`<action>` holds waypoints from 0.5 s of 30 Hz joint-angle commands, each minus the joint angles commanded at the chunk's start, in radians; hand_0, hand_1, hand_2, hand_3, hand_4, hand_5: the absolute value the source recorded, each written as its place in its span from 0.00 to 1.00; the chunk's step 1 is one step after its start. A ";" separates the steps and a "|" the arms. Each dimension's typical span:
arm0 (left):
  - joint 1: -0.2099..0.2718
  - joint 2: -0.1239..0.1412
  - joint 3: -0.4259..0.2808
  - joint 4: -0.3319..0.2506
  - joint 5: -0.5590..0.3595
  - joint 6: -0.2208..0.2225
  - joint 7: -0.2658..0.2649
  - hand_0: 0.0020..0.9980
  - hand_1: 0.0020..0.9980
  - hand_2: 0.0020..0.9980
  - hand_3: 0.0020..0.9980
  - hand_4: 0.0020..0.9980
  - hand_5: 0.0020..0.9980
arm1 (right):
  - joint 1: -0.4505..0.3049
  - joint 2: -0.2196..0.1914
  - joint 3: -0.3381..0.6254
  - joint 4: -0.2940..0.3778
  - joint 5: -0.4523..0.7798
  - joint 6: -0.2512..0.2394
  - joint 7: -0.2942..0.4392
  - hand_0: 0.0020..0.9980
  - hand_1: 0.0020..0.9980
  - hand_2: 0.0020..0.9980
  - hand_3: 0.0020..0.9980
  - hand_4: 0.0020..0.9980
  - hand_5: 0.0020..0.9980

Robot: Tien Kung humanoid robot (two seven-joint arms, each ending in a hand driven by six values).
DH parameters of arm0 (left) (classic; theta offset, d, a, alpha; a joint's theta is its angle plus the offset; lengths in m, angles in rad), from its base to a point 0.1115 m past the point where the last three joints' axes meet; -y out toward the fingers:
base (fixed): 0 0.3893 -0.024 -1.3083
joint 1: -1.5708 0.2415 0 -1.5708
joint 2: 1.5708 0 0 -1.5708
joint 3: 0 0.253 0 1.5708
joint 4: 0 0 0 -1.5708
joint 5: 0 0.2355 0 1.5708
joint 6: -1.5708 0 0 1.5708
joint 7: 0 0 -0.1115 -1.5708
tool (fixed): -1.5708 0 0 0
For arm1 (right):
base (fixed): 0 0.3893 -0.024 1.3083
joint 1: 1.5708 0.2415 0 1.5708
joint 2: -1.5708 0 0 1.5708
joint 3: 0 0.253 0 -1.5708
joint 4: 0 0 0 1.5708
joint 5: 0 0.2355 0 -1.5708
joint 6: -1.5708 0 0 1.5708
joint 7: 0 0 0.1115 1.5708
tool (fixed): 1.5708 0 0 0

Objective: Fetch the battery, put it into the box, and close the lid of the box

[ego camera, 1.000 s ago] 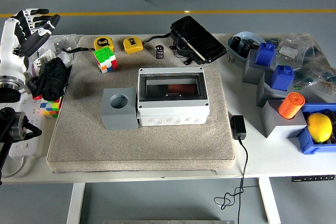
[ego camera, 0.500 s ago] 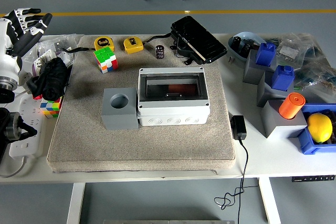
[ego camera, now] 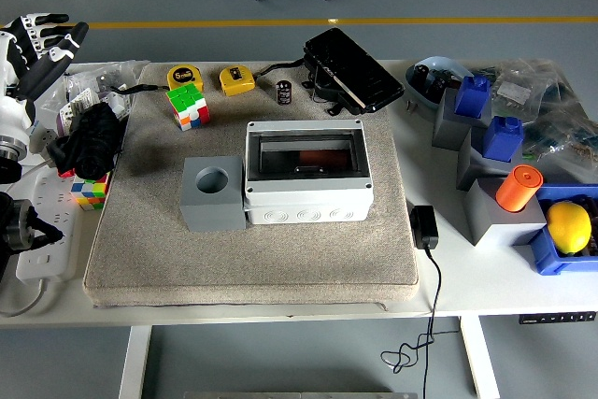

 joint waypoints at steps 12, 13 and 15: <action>-0.003 -0.001 -0.014 -0.002 0.003 -0.004 0.004 0.48 0.61 0.57 0.58 0.95 0.48 | 0.008 -0.001 0.006 0.001 -0.002 0.000 0.001 0.62 0.66 0.66 0.54 0.92 0.47; -0.004 -0.001 -0.015 -0.002 0.003 -0.004 0.005 0.48 0.61 0.57 0.58 0.95 0.48 | 0.009 -0.002 0.006 0.001 -0.002 0.000 0.001 0.62 0.66 0.66 0.54 0.92 0.47; -0.005 -0.002 -0.017 -0.002 0.005 -0.005 0.006 0.48 0.61 0.57 0.58 0.95 0.48 | 0.011 -0.002 0.007 0.000 -0.002 -0.001 0.002 0.62 0.66 0.66 0.54 0.92 0.47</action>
